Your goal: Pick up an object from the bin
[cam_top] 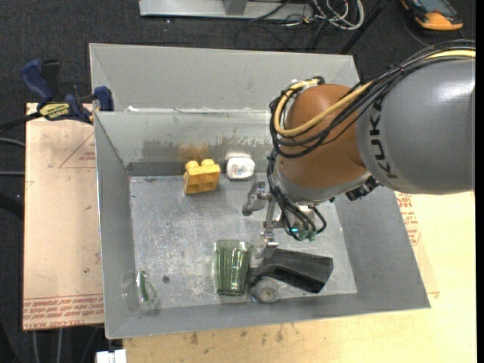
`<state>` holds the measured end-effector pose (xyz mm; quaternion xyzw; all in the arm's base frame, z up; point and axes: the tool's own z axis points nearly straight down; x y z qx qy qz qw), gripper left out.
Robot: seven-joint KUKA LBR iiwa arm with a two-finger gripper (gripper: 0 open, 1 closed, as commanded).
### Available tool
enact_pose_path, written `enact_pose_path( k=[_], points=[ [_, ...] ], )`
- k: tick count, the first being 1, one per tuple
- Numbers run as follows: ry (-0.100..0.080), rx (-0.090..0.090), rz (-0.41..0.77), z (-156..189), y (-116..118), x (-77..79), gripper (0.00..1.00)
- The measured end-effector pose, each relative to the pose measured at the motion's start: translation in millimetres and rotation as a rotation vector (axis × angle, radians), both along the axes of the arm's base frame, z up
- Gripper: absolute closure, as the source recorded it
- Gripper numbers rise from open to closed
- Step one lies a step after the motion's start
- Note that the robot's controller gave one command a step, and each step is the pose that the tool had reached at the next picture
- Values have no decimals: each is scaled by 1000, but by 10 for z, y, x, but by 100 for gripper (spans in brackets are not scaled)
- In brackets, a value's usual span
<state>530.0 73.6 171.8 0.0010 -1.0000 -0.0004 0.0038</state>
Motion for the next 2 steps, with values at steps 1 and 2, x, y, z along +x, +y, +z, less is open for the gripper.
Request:
enact_pose_path(
  k=[1, 2],
  points=[
    [-7, 0, -2, 37, -3, 18, 0],
    [-13, 1, 83, -234, -71, -14, 0]
  ],
)
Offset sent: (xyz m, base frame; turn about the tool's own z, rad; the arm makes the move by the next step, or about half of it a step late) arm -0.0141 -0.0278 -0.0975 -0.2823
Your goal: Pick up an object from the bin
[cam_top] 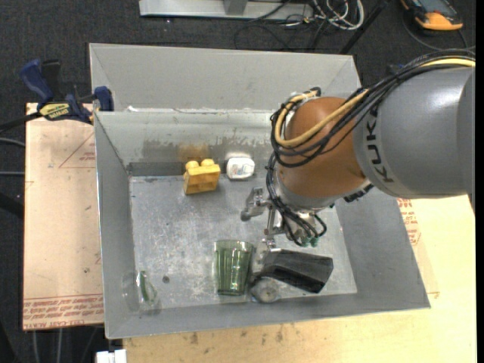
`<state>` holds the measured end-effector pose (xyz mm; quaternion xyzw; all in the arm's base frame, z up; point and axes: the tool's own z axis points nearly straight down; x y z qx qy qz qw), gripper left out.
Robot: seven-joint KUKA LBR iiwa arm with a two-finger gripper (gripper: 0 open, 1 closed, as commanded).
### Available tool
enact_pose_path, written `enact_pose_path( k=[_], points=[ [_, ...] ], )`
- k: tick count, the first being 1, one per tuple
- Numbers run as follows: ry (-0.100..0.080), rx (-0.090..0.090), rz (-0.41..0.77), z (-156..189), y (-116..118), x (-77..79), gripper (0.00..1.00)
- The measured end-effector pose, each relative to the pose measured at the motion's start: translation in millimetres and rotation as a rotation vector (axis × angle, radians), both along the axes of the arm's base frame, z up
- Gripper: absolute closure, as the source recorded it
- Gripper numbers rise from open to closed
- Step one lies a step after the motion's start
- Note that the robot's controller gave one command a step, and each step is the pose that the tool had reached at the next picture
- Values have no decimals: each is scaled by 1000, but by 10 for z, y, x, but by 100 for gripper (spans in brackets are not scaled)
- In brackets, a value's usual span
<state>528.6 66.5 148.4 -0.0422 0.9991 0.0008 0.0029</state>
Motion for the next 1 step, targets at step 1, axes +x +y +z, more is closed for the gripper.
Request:
enact_pose_path(
  k=[1],
  points=[
    [9, -2, 142, -646, -12, -227, 100]
  ],
)
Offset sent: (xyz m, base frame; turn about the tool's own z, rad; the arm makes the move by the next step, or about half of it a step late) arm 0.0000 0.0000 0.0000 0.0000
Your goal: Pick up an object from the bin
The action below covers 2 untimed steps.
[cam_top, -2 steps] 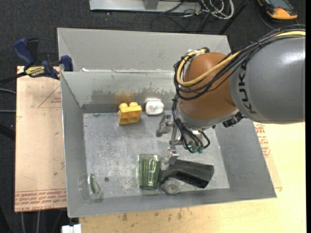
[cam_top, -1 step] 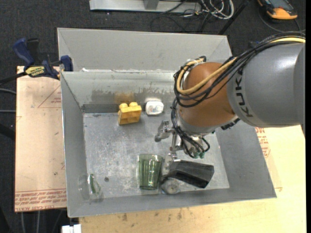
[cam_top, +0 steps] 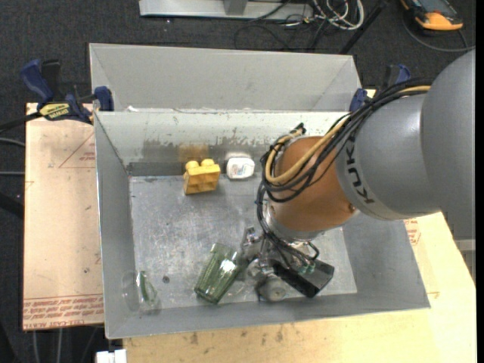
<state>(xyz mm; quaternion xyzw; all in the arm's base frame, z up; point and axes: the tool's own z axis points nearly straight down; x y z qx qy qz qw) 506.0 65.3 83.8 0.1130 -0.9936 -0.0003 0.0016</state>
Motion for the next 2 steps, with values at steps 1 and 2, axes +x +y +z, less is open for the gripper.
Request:
enact_pose_path(
  k=[1, 2],
  points=[
    [-1, 0, 0, 2, 0, 2, 100],
    [-4, 0, -10, 165, 85, -38, 100]
  ],
)
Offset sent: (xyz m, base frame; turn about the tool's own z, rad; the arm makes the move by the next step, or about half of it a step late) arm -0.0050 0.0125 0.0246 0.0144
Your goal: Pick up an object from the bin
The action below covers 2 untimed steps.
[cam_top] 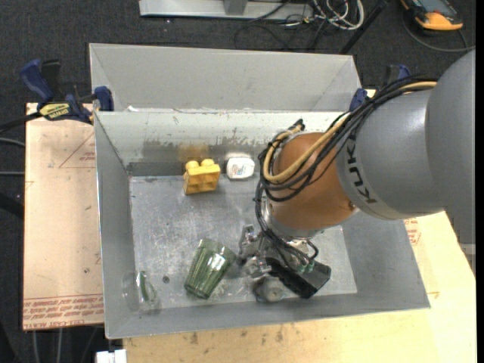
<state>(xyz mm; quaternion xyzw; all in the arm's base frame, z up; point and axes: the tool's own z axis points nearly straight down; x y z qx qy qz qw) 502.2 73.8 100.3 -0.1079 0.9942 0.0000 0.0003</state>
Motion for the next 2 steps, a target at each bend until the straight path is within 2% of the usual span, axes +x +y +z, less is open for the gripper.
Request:
enact_pose_path(
  k=[1, 2],
  points=[
    [-8, 3, 58, 1857, 438, -131, 100],
    [-2, 1, 56, 1833, 429, -140, 100]
  ],
)
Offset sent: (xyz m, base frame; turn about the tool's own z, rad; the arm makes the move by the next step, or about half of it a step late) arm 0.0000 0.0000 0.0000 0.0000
